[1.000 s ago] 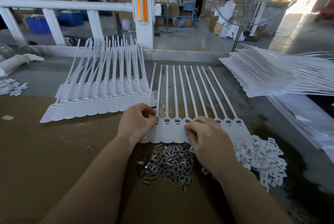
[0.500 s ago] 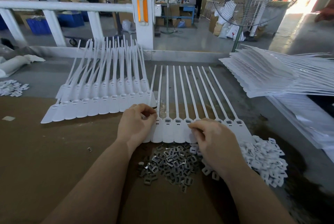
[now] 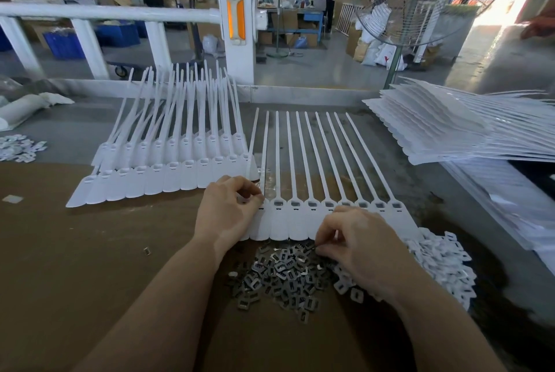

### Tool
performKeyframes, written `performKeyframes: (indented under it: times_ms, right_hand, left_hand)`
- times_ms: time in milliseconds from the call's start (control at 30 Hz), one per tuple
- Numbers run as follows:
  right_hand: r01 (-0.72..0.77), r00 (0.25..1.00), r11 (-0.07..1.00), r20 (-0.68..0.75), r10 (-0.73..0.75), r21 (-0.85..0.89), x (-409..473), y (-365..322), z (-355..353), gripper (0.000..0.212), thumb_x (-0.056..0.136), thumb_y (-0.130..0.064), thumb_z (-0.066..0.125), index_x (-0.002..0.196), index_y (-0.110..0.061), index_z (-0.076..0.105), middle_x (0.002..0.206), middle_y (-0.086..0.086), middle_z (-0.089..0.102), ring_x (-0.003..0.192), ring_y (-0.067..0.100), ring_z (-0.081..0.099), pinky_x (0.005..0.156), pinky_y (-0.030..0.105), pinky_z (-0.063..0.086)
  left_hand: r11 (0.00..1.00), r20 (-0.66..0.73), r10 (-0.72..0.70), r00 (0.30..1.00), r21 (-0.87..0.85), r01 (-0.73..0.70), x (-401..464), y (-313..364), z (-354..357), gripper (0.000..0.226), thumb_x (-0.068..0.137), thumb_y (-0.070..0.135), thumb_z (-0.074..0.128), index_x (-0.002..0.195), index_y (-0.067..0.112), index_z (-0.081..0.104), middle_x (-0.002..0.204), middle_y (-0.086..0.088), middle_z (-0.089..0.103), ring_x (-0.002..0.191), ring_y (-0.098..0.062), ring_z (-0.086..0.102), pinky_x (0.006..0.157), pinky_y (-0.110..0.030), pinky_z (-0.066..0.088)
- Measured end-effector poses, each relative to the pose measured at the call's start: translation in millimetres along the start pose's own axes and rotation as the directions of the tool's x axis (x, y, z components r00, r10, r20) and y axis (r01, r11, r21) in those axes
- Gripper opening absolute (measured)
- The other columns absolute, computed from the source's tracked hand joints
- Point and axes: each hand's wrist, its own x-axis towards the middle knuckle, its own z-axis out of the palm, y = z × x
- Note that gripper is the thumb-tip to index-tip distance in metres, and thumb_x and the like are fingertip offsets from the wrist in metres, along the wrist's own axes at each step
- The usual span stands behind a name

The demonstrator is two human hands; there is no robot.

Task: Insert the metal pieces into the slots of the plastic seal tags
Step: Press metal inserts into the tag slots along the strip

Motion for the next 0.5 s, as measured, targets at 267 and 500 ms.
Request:
performKeyframes:
  times_ms: [267,500]
  right_hand:
    - [0.033,0.958,0.983,-0.285,0.02,0.181,11.5,-2.2,7.1,0.013,0.085,-0.007,0.064,0.094,-0.016,0.063,0.08,-0.007,0.064,0.079,0.006,0.06,0.074,0.022,0.05]
    - [0.115,0.952,0.97,-0.304,-0.045,0.216,16.9,-5.9,15.0,0.029,0.082,-0.002,0.066,0.089,-0.022,0.047,0.078,-0.008,0.063,0.077,0.007,0.062,0.071,0.025,0.053]
  left_hand:
    - [0.938,0.076,0.287,0.955,-0.226,-0.264,-14.4,23.5,2.0,0.014,0.079,0.017,0.073,0.082,0.031,0.072,0.078,0.016,0.066,0.073,0.001,0.056,0.064,-0.007,0.037]
    - [0.912,0.226,0.332,0.916,-0.325,-0.25,-18.1,30.1,6.0,0.024,0.077,0.01,0.074,0.082,0.033,0.074,0.075,0.026,0.068,0.067,0.006,0.059,0.063,-0.008,0.041]
